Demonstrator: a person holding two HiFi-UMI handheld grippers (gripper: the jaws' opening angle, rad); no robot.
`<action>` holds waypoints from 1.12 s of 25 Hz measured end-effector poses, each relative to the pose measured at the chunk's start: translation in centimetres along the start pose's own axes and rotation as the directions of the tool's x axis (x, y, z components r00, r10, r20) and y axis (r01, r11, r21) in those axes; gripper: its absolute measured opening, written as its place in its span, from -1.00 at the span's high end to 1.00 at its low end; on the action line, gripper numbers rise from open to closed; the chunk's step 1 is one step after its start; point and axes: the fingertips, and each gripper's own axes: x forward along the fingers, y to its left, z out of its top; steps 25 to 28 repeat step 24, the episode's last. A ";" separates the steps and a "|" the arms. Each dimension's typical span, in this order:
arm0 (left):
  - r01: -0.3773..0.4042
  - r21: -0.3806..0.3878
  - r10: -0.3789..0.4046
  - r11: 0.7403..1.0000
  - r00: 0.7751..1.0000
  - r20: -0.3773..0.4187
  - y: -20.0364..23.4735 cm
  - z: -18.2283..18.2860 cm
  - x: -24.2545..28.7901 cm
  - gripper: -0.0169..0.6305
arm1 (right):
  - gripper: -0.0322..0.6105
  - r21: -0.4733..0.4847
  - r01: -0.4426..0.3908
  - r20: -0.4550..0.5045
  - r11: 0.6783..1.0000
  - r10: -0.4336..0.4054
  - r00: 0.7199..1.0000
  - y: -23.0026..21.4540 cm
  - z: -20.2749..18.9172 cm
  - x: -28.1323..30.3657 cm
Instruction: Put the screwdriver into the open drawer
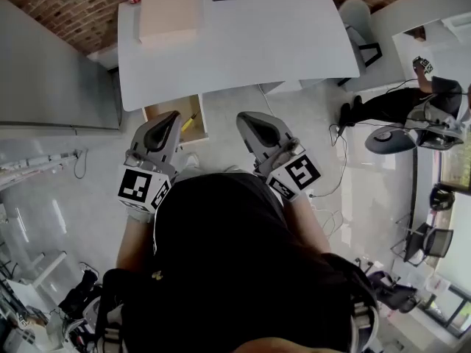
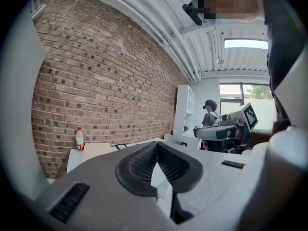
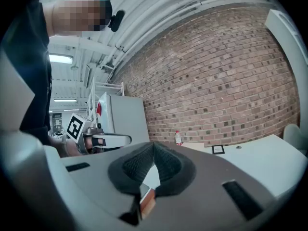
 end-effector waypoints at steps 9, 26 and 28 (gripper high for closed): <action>-0.039 -0.013 0.040 0.999 0.999 0.034 0.0 0.6 -0.8 0.94 | 0.87 -0.005 -0.020 0.014 1.000 0.020 1.000 0.5 0.6 0.5; -0.020 -0.012 0.020 1.000 0.999 0.035 -1.1 1.1 -1.3 0.94 | 0.87 0.021 0.012 0.028 1.000 -0.013 1.000 0.4 0.1 -0.7; -0.020 -0.012 0.020 1.000 0.999 0.035 -1.1 1.1 -1.3 0.94 | 0.87 0.021 0.012 0.028 1.000 -0.013 1.000 0.4 0.1 -0.7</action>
